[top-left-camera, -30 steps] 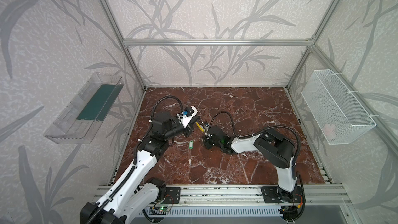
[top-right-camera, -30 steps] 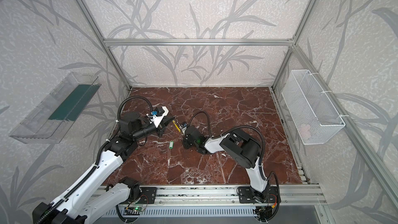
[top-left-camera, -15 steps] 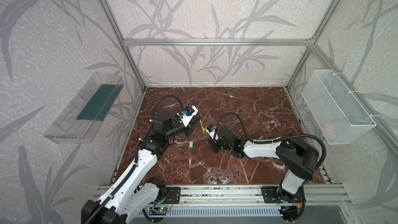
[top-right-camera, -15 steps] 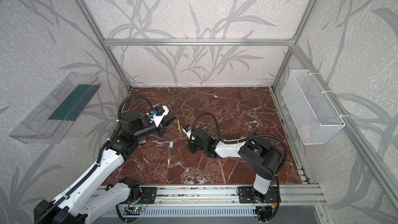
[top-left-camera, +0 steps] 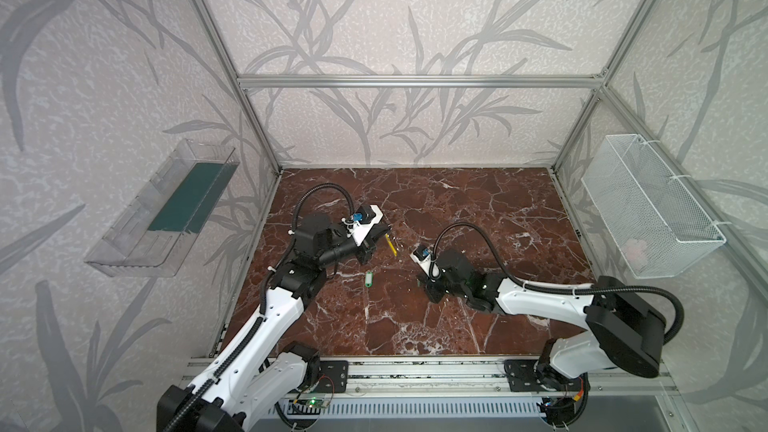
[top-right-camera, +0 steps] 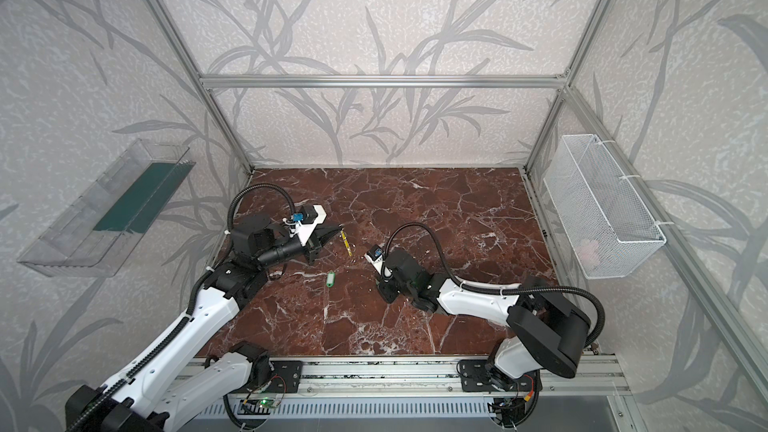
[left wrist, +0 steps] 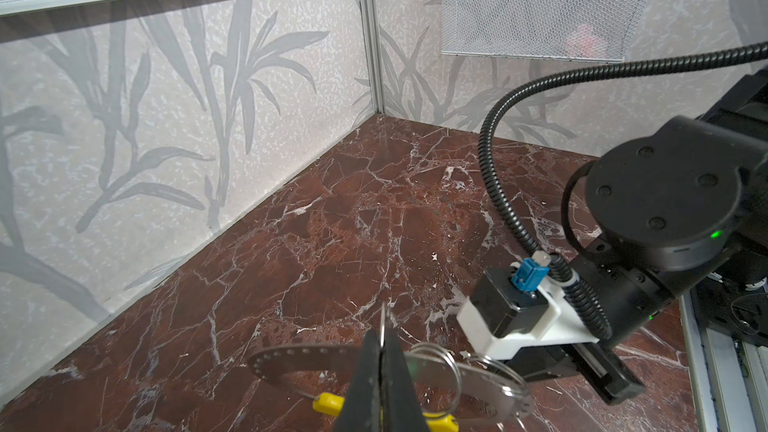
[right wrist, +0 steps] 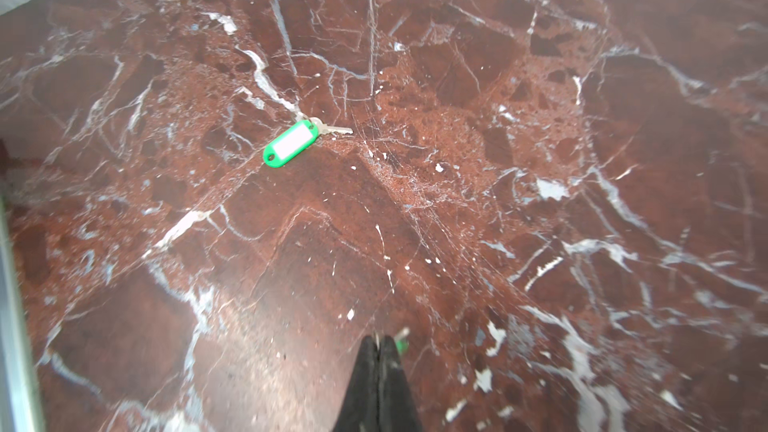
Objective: Put the keys on the keyring
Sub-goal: 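Lift the green-tag key and carry it toward the plate in the left gripper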
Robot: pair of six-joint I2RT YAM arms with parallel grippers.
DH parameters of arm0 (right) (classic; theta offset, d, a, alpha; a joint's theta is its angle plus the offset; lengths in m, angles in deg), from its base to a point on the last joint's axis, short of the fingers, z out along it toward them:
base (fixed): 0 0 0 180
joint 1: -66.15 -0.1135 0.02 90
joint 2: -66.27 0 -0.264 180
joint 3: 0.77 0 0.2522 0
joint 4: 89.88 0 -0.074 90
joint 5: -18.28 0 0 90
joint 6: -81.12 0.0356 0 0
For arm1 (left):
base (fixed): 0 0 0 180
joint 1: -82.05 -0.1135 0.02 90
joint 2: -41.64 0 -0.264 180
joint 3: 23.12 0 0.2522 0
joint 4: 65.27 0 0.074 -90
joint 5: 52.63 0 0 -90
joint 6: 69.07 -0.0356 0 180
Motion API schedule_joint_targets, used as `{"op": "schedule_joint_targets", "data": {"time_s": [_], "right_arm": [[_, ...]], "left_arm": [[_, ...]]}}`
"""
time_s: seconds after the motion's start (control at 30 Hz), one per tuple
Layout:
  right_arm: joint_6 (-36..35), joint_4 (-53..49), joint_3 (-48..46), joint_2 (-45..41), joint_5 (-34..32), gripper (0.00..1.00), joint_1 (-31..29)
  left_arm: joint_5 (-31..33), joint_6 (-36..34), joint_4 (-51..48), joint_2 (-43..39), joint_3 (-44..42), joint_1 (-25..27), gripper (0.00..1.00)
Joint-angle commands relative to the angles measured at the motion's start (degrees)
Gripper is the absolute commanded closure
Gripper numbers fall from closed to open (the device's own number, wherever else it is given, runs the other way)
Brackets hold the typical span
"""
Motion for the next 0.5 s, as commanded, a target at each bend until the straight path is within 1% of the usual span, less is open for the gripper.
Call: {"op": "schedule_joint_targets", "data": {"time_s": [0.0, 0.1, 0.23, 0.37, 0.47], "right_arm": [[-3.85, -7.09, 0.22, -4.43, 1.83, 1.0, 0.32], [-5.02, -10.83, -0.05, -8.38, 2.96, 1.0, 0.86], [-5.72, -17.73, 0.98, -11.53, 4.3, 1.0, 1.57], [-7.34, -18.67, -0.88, -16.1, 4.65, 1.0, 1.53], [-9.11, -20.72, -0.92, -21.03, 4.26, 1.0, 1.85]], "left_arm": [[-2.22, 0.01, 1.34, -0.7, -0.82, -0.13, 1.0], [-2.6, -0.27, 1.08, -0.89, -1.33, -0.04, 1.0], [-3.31, -0.46, 0.86, -1.43, -1.93, 0.21, 1.0], [-3.87, -1.87, -0.81, -1.6, -2.14, 0.98, 1.0], [-3.74, -3.14, -1.76, -1.79, -2.49, 2.57, 1.0]]}}
